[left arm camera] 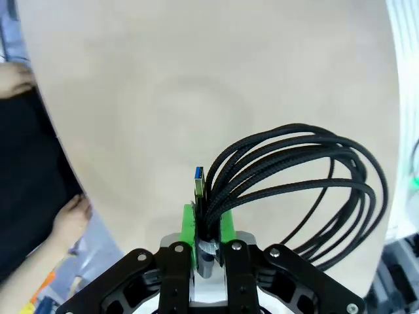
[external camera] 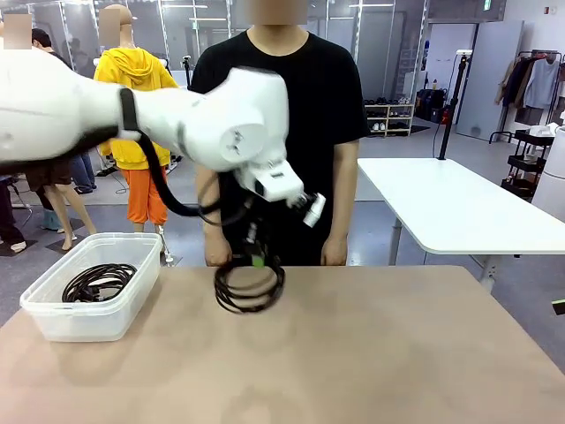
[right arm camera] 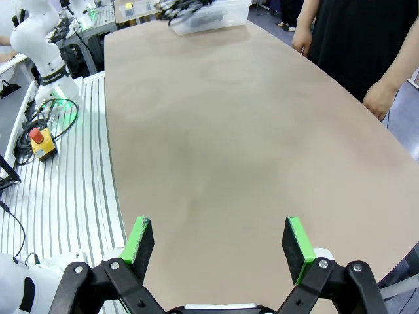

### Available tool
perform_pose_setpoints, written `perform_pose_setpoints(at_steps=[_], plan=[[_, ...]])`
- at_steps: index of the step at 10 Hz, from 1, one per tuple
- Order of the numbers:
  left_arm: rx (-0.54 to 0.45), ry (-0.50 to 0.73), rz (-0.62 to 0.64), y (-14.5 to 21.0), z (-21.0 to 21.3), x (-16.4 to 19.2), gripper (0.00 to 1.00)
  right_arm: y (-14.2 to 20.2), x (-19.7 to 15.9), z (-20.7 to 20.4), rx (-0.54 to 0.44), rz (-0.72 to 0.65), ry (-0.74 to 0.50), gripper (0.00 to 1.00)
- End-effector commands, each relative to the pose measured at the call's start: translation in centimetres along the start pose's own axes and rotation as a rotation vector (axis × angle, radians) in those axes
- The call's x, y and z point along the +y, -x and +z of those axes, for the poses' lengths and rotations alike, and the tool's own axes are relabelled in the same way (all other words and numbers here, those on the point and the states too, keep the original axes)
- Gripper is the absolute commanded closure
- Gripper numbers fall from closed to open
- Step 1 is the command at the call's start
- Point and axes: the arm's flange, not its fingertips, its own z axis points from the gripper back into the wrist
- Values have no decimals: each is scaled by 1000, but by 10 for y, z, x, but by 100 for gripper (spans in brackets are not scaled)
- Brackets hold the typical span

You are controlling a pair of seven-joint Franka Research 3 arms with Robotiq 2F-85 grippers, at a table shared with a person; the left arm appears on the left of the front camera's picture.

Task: Organize and store the cables.
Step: Place the USB Extension Cable into the Organizing box.

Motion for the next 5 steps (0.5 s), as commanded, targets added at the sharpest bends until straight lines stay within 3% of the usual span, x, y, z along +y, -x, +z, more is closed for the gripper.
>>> perform_pose_setpoints(at_steps=[1, 3, 5], plan=[[-99, -40, -43, 70, 14, -31, 83, -3, 2, 0, -15, -3, 5, 0], [-76, -172, -80, 157, 24, -41, 83, -3, 2, 0, -15, -3, 5, 0], [-71, -178, 66, 235, 23, -48, 83, -3, 2, 0, -15, -3, 5, 0]])
